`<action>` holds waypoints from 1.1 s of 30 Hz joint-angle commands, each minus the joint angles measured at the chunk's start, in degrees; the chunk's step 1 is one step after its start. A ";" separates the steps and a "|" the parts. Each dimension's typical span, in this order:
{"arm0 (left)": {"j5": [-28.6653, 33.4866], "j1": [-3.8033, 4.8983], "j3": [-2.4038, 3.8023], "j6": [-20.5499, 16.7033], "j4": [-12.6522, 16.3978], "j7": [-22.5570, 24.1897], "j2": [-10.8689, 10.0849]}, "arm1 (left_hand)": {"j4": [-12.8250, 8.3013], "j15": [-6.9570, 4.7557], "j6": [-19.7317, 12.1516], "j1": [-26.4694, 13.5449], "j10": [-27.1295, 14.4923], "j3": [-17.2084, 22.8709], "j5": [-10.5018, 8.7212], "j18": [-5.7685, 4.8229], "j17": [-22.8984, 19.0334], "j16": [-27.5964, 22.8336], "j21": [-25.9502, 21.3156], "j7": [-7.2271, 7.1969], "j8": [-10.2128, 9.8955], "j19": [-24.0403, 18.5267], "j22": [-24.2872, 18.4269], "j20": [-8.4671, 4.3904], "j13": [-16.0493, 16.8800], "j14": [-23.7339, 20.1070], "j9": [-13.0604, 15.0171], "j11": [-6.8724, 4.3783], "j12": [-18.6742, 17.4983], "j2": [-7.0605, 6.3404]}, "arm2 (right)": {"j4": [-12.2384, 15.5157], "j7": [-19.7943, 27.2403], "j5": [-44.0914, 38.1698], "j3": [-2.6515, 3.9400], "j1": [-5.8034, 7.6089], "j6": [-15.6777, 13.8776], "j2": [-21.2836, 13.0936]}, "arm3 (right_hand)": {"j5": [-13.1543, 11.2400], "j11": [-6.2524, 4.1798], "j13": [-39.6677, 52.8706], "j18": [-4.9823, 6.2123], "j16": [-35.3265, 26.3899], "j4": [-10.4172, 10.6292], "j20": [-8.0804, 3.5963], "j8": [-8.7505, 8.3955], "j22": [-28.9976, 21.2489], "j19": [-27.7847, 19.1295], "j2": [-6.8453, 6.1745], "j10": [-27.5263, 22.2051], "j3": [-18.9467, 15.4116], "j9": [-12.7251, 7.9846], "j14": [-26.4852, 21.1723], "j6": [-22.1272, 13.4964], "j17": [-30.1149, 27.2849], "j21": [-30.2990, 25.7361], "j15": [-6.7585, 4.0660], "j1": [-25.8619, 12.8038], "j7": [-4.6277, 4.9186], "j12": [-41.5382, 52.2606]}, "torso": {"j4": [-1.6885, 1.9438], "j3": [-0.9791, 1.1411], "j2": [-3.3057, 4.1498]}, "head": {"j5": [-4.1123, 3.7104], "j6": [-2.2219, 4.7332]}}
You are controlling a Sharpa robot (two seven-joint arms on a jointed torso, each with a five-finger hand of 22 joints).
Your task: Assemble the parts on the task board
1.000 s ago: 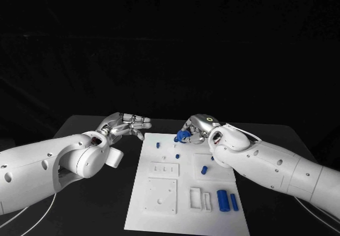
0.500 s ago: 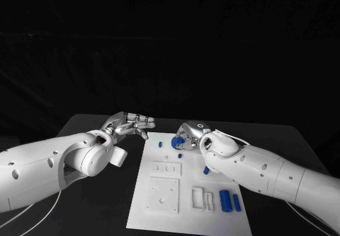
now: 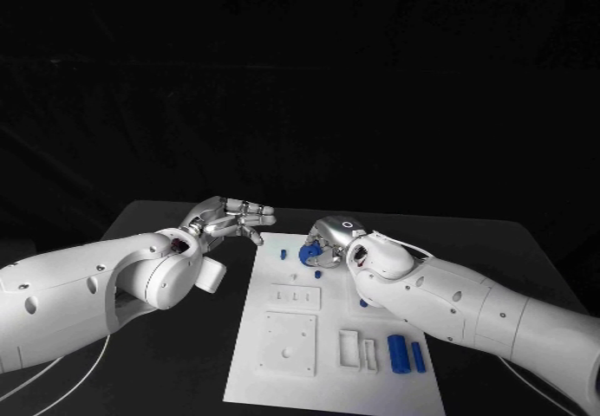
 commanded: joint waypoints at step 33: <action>-0.07 0.10 0.07 0.66 -0.05 -0.19 -0.30 | 0.39 0.00 -0.12 0.29 -0.68 -0.17 -0.14 0.59 -0.13 0.06 0.11 -0.02 -0.12 -0.26 -0.33 0.15 0.10 -0.50 0.07 0.01 0.07 -0.14 | -1.17 -0.55 2.47 -0.83 -0.02 1.94 -0.72 | -0.43 1.27 -2.48 0.62 -0.19 19.14 0.79 0.26 6.62 2.31 -1.47 -1.71 -12.91 -0.07 -0.09 -6.05 0.85 -0.33 0.71 -5.93 1.03 -1.77 | -0.13 0.14 0.04 | 0.11 -0.26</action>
